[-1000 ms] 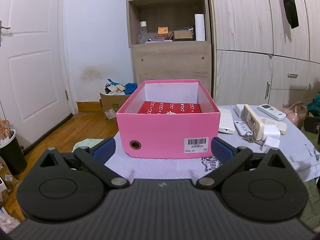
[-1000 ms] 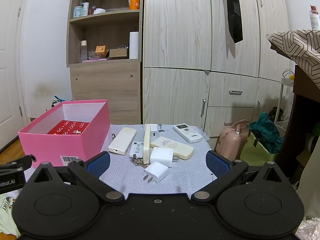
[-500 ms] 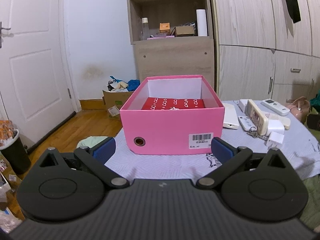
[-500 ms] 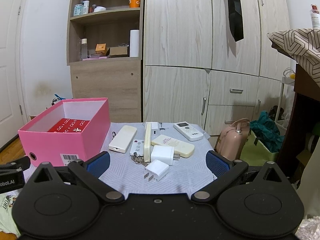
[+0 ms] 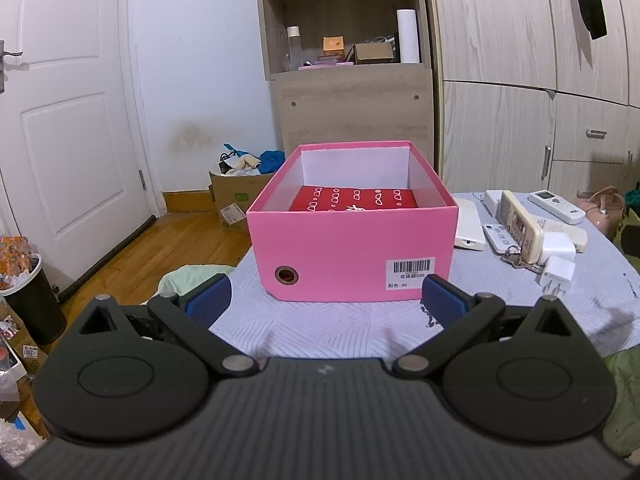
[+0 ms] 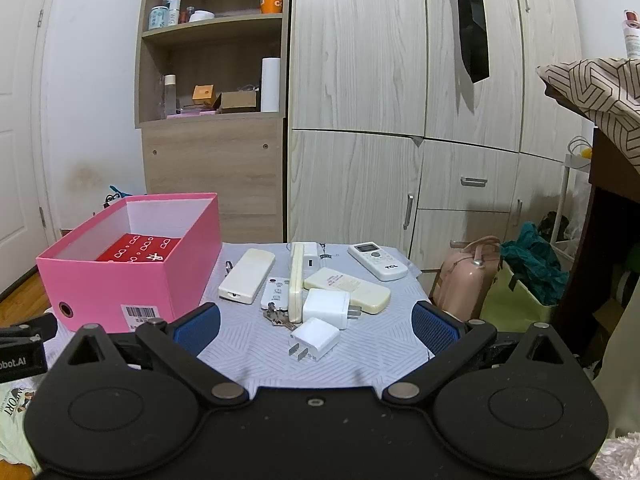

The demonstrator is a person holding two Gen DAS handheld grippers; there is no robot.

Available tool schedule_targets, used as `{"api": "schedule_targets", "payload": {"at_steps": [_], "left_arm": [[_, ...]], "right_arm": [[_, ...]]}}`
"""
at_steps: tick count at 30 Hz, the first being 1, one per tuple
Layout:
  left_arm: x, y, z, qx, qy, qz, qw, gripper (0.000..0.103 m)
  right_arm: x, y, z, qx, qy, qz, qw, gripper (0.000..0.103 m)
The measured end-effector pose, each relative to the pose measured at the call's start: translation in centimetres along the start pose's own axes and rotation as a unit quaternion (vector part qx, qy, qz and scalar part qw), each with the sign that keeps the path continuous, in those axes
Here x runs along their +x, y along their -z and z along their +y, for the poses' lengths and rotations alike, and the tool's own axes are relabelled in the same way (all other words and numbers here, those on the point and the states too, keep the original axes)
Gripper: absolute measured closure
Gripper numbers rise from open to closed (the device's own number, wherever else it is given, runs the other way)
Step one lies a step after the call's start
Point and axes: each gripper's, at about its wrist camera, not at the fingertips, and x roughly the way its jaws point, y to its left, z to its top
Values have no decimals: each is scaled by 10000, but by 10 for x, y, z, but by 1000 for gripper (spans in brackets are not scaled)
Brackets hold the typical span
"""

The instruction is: Organize rigid objects

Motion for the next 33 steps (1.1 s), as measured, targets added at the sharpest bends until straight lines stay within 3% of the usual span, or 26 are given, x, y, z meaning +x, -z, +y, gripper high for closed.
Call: {"api": "schedule_targets", "payload": {"at_steps": [33], "left_arm": [[-1, -1, 0, -10, -39, 61, 10000, 0]], "right_arm": [[-2, 1, 3, -75, -33, -14, 10000, 0]]}}
